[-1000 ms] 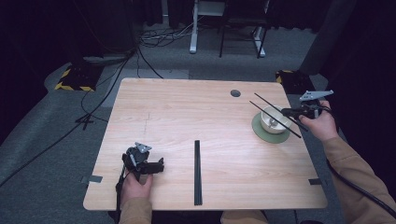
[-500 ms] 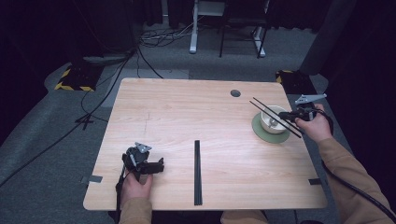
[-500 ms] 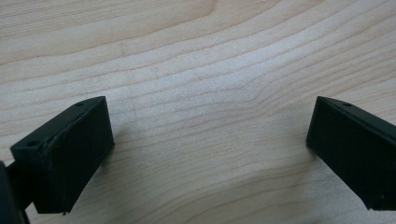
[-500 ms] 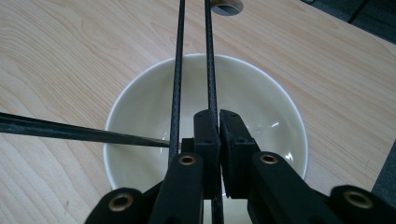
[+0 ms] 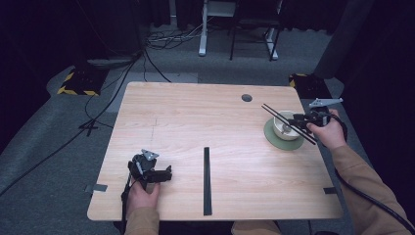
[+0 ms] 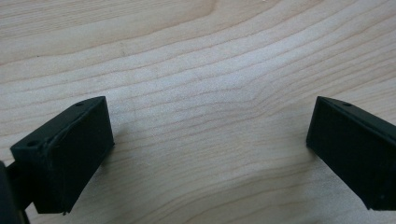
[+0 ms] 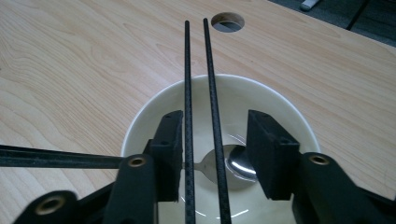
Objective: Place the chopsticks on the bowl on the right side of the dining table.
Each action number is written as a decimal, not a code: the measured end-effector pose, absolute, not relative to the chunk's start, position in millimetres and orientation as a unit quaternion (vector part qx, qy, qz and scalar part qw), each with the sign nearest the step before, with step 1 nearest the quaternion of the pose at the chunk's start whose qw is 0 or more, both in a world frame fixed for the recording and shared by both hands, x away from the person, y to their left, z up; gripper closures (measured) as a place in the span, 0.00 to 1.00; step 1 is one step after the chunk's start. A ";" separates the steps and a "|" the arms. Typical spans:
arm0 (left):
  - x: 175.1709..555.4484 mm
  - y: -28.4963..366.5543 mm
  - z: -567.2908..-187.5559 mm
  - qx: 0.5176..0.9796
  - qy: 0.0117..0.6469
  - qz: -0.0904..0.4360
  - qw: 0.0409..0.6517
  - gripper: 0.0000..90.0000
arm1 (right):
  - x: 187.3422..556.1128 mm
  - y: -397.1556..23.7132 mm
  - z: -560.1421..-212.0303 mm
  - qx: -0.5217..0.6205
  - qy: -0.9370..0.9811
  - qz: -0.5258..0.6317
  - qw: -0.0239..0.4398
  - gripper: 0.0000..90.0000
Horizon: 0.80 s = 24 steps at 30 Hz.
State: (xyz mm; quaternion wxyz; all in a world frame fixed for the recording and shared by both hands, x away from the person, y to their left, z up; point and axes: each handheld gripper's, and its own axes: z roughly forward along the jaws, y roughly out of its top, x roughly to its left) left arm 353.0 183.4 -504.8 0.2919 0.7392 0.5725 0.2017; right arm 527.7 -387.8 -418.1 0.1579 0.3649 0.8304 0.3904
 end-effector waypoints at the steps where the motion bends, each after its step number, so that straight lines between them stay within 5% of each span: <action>1: 352.9 183.4 -504.8 0.739 0.573 0.202 0.292 0.01 | 527.7 -385.4 -419.4 0.364 0.833 0.385 0.162 0.60; 5: 352.9 183.4 -504.8 0.739 0.572 0.202 0.292 0.01 | 529.7 -381.6 -424.2 0.362 0.837 0.374 0.172 0.60; 10: 352.9 183.4 -504.8 0.739 0.573 0.202 0.291 0.01 | 530.5 -377.1 -430.0 0.339 0.853 0.358 0.168 0.87; 13: 352.9 183.4 -504.8 0.739 0.572 0.201 0.292 0.01 | 528.2 -376.2 -429.9 0.322 0.863 0.355 0.161 0.90; 20: 352.9 183.5 -504.8 0.739 0.572 0.201 0.293 0.01 | 523.9 -372.3 -428.0 0.287 0.880 0.348 0.147 0.88; 21: 352.9 183.4 -504.8 0.739 0.572 0.201 0.292 0.01 | 523.1 -372.3 -427.5 0.292 0.879 0.348 0.147 0.78; 24: 352.9 183.4 -504.8 0.739 0.572 0.201 0.292 0.01 | 519.7 -374.6 -424.6 0.292 0.873 0.355 0.164 0.68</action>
